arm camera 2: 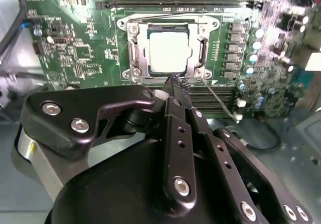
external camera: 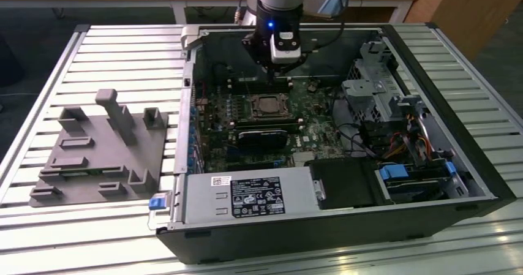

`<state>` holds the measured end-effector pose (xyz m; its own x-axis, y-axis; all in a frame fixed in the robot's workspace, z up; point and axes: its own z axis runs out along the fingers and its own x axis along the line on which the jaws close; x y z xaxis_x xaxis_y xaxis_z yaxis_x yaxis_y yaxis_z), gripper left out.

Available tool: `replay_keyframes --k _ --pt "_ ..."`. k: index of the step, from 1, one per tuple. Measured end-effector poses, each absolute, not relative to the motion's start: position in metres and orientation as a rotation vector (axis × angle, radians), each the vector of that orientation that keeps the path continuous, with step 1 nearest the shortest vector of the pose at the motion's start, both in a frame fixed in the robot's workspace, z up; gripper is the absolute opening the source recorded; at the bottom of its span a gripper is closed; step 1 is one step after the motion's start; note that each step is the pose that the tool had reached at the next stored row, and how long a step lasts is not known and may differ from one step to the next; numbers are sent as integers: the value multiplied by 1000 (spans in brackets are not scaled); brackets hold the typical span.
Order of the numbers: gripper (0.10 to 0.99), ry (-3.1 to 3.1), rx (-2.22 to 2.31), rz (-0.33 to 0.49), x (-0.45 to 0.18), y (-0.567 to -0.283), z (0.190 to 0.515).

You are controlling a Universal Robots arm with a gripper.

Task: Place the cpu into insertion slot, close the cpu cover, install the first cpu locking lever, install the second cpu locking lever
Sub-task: 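Install the first cpu locking lever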

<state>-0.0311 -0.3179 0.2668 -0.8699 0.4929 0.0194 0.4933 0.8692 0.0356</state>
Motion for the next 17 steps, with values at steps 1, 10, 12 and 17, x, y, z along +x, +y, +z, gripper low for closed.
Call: replay_keyframes --k 1,10,12,17 --pt "106 -3034 -772 -61 -31 -318 267" --pt "106 -3084 -524 -60 -31 -318 266" --pt "106 -3091 -479 -60 -31 -318 266" --pt "106 -3107 -347 -59 -31 -318 266"
